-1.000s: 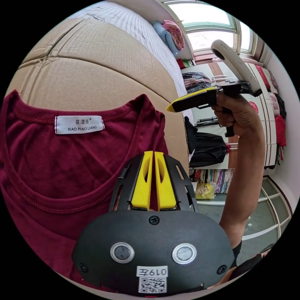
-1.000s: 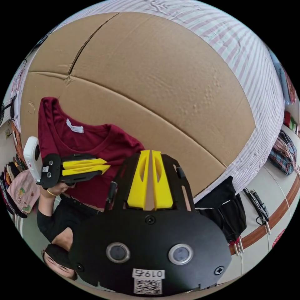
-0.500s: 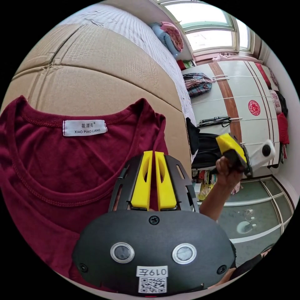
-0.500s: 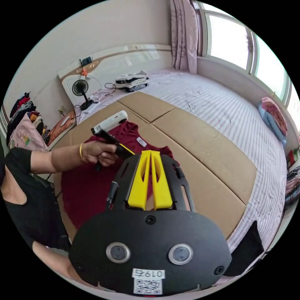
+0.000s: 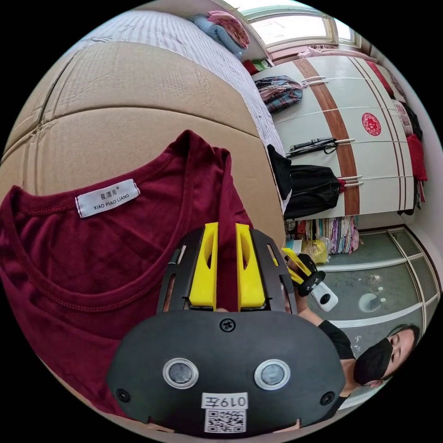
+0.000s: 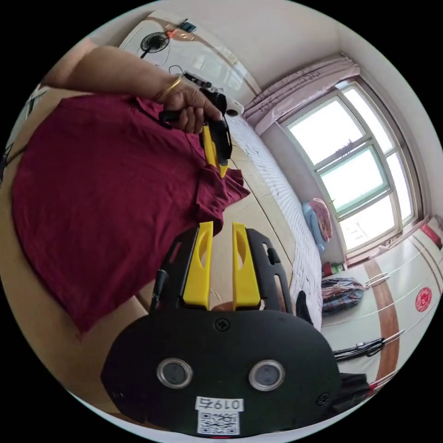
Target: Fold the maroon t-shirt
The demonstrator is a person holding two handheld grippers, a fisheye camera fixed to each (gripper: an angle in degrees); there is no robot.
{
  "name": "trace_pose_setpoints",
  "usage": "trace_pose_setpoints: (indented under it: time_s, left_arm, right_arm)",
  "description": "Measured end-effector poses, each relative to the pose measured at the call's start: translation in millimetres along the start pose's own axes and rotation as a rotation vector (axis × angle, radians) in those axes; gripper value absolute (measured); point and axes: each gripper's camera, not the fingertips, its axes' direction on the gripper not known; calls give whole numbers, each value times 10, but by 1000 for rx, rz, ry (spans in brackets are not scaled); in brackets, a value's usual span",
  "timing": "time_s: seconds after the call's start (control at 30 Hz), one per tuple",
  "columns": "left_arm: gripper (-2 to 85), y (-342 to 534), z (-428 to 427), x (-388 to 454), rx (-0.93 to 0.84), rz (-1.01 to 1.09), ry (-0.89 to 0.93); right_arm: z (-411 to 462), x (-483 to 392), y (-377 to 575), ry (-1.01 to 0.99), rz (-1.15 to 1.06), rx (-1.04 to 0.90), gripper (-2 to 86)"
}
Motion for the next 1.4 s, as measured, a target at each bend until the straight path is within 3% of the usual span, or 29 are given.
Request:
trace_pose_setpoints:
  time_s: [0.37,0.67,0.8,1.07,1.4]
  left_arm:
    - [13,29,-28,57,-88,69,-3]
    - [20,82,-30,15,-81,57,24]
    - [20,126,-15,33,-77,61,20]
    - [19,253,48,80,-77,60,-28]
    - [20,481,279,124,-110,40,-149]
  right_arm:
    - [822,-1225,1391,231,-642,-88,81]
    - [1282,-1656,2352,215,-888,-87,77]
    - [1439,-1720,2658,212,-872,-75,53]
    - [1556,-1465,3065,107,-581,-18,45]
    - [1828,-1560,3585,35,-596,-76,59]
